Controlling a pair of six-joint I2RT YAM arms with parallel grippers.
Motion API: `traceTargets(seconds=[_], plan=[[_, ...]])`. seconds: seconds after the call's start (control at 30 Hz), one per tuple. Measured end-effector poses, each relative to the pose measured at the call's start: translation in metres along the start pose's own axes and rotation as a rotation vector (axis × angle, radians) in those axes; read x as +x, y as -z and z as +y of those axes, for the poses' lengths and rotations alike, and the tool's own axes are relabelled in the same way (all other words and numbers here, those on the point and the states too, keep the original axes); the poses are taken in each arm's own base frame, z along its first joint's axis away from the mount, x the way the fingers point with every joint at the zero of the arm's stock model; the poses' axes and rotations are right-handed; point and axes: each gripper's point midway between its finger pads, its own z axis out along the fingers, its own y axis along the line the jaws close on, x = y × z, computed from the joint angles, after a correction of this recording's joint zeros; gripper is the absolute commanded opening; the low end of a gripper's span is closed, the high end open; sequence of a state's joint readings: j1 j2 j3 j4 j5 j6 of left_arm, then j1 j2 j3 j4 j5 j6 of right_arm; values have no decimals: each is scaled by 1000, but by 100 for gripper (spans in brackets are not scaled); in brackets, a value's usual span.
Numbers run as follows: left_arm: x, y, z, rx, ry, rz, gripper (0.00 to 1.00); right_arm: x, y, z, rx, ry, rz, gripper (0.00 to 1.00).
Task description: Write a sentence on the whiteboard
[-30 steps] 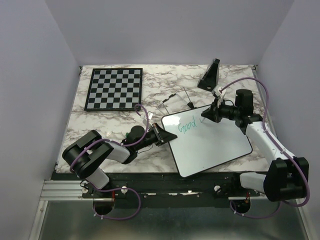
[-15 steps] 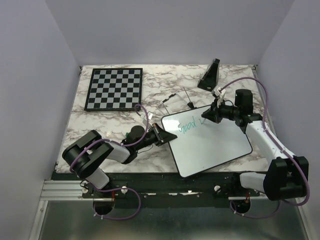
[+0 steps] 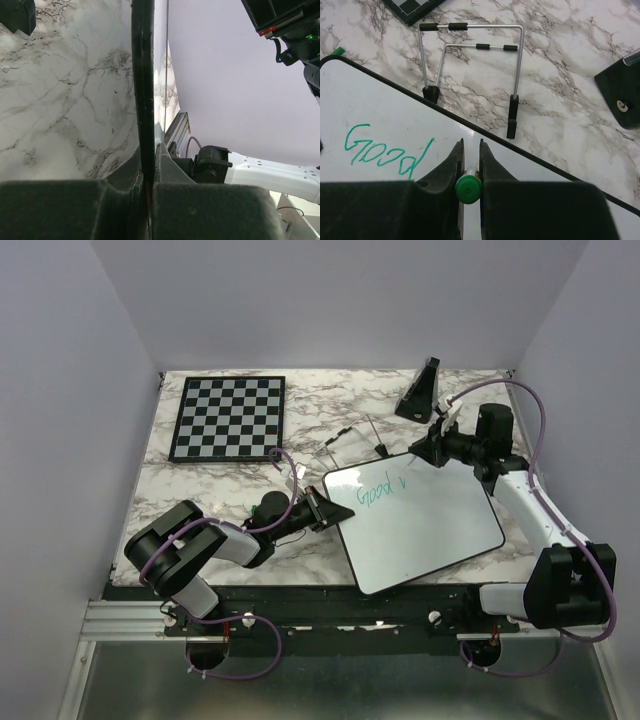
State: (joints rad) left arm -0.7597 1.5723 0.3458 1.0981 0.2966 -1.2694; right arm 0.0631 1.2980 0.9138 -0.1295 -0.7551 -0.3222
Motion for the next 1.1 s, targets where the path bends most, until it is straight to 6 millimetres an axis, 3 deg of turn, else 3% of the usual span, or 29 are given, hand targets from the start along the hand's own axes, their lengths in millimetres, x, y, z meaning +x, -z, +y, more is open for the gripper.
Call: traceTargets(seconds=[0.4, 0.83, 1.1], plan=[[0, 0, 0, 2, -1, -1, 0, 12, -10, -5, -6, -52, 22, 0], [0, 0, -1, 3, -3, 0, 0, 12, 5, 11, -10, -22, 6, 1], [0, 0, -1, 3, -3, -1, 0, 19, 2, 13, -33, -42, 20, 1]])
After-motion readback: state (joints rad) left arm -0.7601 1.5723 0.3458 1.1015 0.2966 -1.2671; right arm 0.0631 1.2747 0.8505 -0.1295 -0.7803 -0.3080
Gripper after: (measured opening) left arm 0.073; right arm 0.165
